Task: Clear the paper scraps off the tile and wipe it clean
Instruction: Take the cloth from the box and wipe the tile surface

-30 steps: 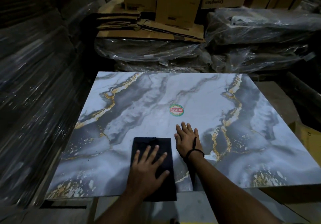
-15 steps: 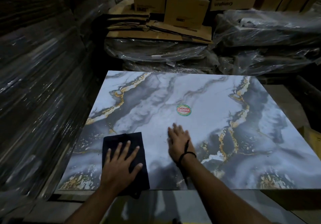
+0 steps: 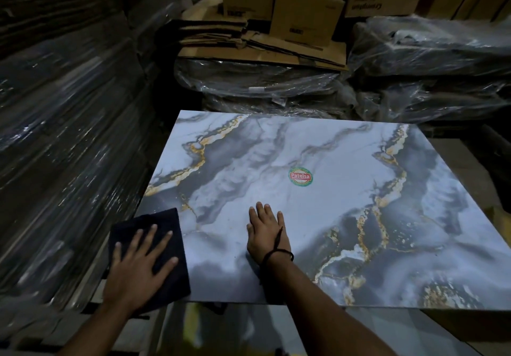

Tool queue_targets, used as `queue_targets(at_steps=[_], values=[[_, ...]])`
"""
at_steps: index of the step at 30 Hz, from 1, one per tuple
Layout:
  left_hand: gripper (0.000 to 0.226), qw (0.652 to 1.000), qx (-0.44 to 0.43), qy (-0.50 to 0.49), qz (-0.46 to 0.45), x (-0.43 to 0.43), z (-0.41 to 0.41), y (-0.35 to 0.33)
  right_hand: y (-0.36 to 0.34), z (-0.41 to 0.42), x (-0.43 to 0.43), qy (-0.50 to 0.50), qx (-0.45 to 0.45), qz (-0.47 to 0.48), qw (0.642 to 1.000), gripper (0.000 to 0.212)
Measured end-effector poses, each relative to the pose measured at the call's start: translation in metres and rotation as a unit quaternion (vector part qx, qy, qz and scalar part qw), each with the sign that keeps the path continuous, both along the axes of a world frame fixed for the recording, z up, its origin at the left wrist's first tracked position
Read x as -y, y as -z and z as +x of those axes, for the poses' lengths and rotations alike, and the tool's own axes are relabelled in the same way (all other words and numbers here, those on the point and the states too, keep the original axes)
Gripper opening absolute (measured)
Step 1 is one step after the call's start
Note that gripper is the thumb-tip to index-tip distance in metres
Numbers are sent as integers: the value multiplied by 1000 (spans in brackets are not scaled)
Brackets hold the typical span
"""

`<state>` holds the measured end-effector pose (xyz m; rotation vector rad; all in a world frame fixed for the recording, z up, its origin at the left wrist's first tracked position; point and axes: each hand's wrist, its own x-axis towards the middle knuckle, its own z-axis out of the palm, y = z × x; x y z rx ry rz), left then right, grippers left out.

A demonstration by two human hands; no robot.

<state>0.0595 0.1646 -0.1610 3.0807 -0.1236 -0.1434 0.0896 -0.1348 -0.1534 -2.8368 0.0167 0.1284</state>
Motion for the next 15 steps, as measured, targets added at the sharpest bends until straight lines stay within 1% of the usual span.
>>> queue_targets(at_steps=[3, 6, 8, 10, 12, 15], values=[[75, 1000, -8, 8, -2, 14, 1, 1, 1, 0, 0, 3, 1, -5, 1000, 52], [68, 997, -6, 77, 4, 26, 1, 4, 2, 0, -1, 4, 3, -8, 1000, 59], [67, 996, 2, 93, 2, 22, 5, 6, 2, -1, -2, 3, 5, -2, 1000, 63], [71, 998, 11, 62, -5, 11, 10, 6, 1, -2, -1, 6, 9, 5, 1000, 58], [75, 1000, 17, 1, -16, 5, 19, 3, -1, -1, 0, 8, 8, 9, 1000, 52], [80, 999, -2, -44, -10, 13, 30, -4, -2, -1, 0, 4, 8, 17, 1000, 52]])
